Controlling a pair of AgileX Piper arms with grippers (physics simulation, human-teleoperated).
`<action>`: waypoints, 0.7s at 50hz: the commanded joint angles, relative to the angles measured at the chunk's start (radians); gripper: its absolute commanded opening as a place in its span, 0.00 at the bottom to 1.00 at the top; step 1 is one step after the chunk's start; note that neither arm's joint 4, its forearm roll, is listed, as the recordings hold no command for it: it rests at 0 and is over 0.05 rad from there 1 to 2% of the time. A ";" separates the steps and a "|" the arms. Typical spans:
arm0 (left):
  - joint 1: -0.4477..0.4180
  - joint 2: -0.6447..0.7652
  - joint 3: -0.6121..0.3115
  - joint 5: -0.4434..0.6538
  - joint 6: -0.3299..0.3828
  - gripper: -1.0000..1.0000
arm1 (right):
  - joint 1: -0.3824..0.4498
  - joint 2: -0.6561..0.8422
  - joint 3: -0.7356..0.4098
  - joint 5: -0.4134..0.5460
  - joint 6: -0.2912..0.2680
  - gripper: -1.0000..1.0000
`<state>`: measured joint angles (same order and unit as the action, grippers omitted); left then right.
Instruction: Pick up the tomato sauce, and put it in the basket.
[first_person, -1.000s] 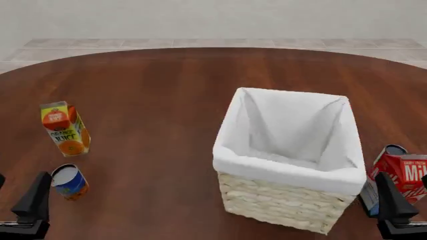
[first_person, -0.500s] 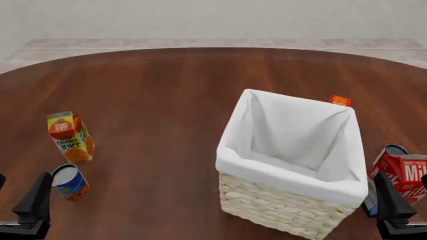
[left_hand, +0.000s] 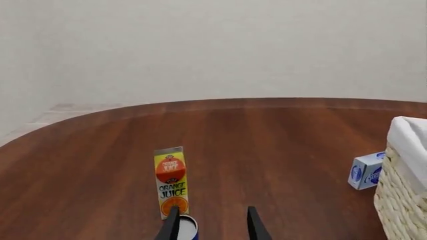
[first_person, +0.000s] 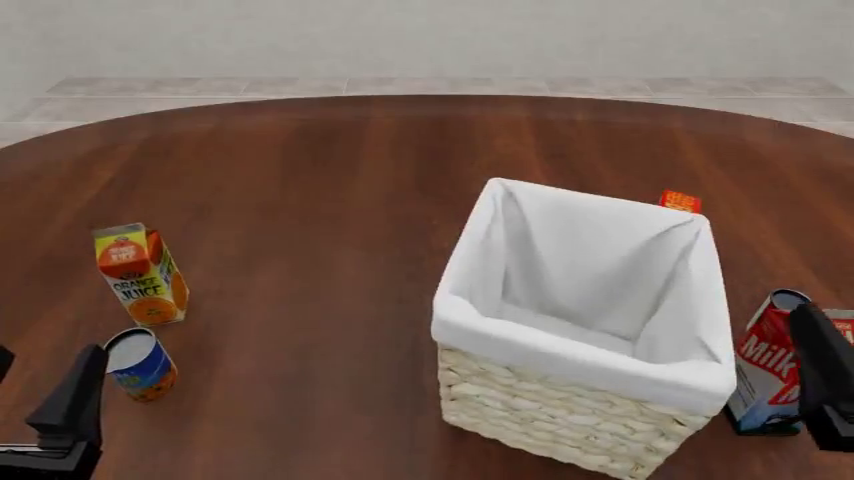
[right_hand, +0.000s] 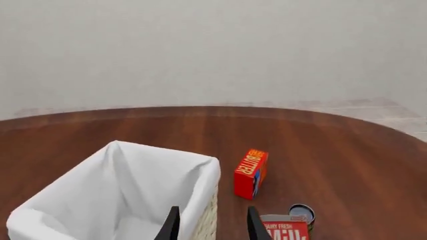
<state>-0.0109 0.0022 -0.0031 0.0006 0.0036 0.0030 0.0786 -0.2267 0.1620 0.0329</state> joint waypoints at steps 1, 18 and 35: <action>-0.002 0.000 0.001 -0.003 0.003 1.00 | -0.003 0.072 -0.213 0.183 0.001 1.00; -0.002 0.000 0.002 -0.001 0.000 1.00 | -0.022 0.369 -0.532 0.400 0.073 1.00; -0.002 -0.001 0.002 -0.003 0.002 1.00 | -0.091 0.576 -0.758 0.572 0.036 1.00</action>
<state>-0.0128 0.0022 -0.0016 -0.0009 0.0047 -0.0533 0.5288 -0.8490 0.6349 0.0829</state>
